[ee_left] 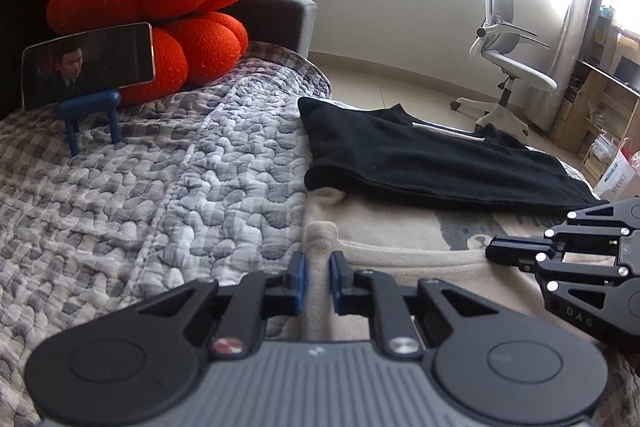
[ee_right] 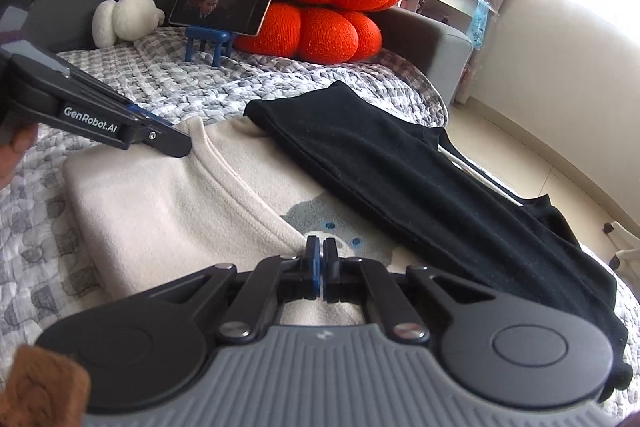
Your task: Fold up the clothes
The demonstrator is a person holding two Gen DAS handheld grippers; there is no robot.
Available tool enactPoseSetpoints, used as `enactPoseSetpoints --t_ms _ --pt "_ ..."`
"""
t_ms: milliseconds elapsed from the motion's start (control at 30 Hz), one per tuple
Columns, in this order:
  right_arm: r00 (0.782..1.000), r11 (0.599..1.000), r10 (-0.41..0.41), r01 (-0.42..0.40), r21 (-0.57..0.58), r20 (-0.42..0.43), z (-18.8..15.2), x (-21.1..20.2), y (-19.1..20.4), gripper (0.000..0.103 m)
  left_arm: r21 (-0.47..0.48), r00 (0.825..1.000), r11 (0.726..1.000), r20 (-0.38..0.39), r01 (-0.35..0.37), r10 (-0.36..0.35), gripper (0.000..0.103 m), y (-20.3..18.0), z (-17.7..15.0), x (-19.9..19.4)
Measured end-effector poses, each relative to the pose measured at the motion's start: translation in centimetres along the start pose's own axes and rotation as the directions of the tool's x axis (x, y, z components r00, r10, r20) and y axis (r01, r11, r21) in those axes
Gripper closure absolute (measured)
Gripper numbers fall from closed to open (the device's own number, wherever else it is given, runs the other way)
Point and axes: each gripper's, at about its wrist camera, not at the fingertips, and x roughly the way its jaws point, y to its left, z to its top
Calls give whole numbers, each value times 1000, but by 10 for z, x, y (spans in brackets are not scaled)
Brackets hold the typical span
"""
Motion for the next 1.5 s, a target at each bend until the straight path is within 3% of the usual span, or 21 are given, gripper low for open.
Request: enactPoseSetpoints --t_ms 100,167,300,433,600,700,800,1033,1167,1300,1400,1433,1500 --pt "1000 1000 3 -3 28 12 0 -4 -3 99 2 1000 1000 0 -3 3 78 -2 2 -2" --pt "999 998 -7 5 58 39 0 -15 -8 91 11 1000 1000 14 -11 11 65 -3 4 -9" --pt "994 981 -58 40 191 91 -9 -51 -29 66 51 998 998 60 -21 18 65 -9 8 -27" --pt "995 955 -68 46 293 66 -32 -81 -47 66 112 995 994 96 8 -19 63 -22 9 -45" --pt "999 941 -37 30 336 13 -51 -86 -47 66 232 988 963 35 140 -152 58 -59 -3 -34" --pt "997 956 -58 69 285 -44 -53 -70 -41 67 293 991 947 -28 133 -131 58 -76 -12 -11" --pt "995 964 -82 94 247 -57 -54 -66 -43 69 287 993 950 -39 119 -113 56 -72 -18 -2" --pt "991 946 -128 135 295 -45 -67 -82 -67 72 246 992 962 -39 122 -116 54 -57 -15 -2" --pt "989 948 -151 147 281 -8 -67 -98 -74 65 246 993 962 -35 119 -114 54 -58 -16 -2" --pt "988 958 -147 153 243 -45 -66 -87 -81 65 244 994 963 -32 112 -108 54 -59 -16 -2" --pt "988 974 -130 142 178 -81 -66 -75 -80 81 241 994 964 -33 112 -107 54 -58 -15 -2" --pt "989 977 -124 136 163 -85 -64 -74 -79 92 240 994 964 -34 112 -107 54 -58 -15 -2" --pt "986 980 -141 151 128 -85 -59 -76 -75 98 238 994 965 -34 111 -106 54 -57 -15 -2"
